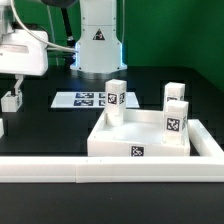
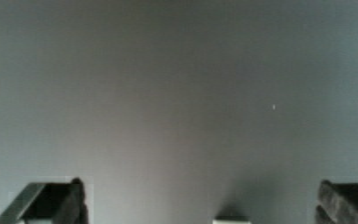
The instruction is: Assemble square table
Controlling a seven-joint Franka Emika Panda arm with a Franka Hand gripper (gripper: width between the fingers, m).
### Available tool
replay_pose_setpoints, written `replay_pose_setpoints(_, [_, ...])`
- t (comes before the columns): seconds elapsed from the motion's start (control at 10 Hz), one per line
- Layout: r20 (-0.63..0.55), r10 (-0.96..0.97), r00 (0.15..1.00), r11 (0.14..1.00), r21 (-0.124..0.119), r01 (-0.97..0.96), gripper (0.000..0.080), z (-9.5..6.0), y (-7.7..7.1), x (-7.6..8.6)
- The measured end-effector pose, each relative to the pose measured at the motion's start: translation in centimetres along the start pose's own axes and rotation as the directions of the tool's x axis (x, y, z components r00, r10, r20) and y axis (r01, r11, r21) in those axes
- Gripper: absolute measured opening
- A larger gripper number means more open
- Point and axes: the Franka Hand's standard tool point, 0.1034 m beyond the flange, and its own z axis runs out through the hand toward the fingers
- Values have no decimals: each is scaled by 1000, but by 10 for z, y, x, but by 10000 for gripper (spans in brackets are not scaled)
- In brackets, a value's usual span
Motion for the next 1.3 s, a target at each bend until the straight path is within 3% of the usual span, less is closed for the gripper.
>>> replay_pose_setpoints(0.4, [27, -35, 999, 999, 20, 34, 649, 5, -7, -22])
replay_pose_setpoints(0.9, [62, -36, 997, 999, 25, 34, 649, 17, -1, -54])
replay_pose_setpoints(1.3, [78, -35, 996, 999, 28, 32, 649, 21, -2, -58])
